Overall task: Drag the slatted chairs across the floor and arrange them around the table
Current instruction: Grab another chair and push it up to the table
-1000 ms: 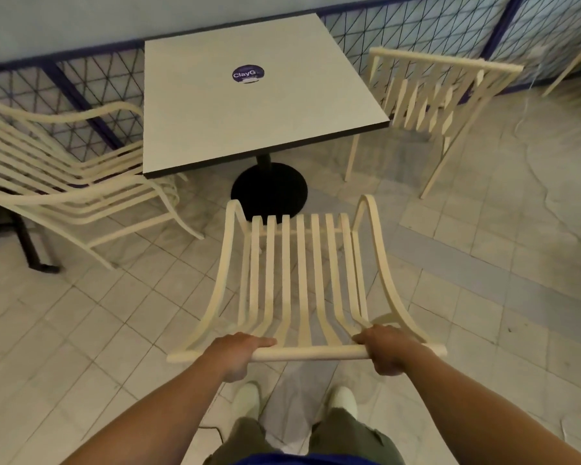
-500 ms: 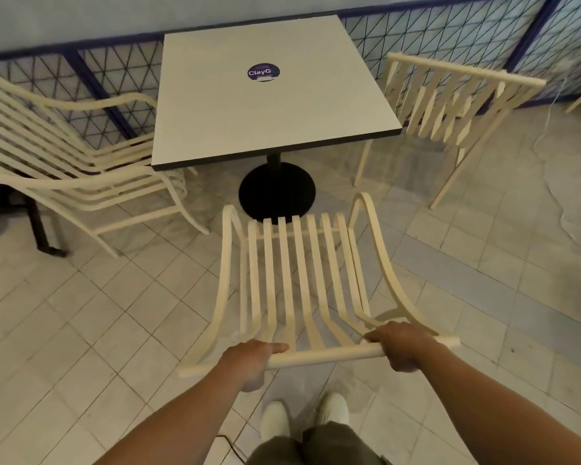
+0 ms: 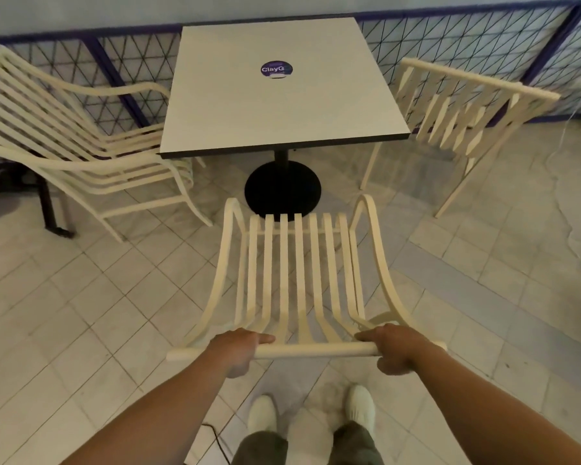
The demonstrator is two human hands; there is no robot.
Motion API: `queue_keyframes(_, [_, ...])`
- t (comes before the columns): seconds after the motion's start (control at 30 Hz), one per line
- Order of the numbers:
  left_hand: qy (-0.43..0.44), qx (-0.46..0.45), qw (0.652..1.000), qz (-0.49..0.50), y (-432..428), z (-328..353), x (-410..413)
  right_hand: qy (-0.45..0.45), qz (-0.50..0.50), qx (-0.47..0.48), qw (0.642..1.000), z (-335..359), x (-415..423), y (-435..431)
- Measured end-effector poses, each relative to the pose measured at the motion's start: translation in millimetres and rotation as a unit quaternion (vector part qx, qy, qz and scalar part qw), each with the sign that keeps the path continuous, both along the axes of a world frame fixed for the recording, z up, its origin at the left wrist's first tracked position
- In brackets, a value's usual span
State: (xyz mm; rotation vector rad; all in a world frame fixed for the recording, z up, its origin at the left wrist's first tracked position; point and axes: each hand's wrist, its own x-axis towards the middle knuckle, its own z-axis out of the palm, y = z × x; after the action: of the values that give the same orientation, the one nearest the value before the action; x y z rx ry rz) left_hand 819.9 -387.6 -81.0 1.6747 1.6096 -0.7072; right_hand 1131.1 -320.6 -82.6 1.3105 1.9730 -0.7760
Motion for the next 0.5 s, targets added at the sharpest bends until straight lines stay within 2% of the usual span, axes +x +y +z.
queue_keyframes(0.2, [0.012, -0.012, 1.000, 0.013, 1.5, 1.4, 6.8, 0.012, 0.049, 0.019, 0.999, -6.8, 9.0, 3.1])
queue_keyframes(0.5, [-0.013, 0.000, 0.999, 0.038, -6.8, 0.2, 35.0, 0.013, 0.054, 0.026, 0.998, -10.5, 37.4, 13.0])
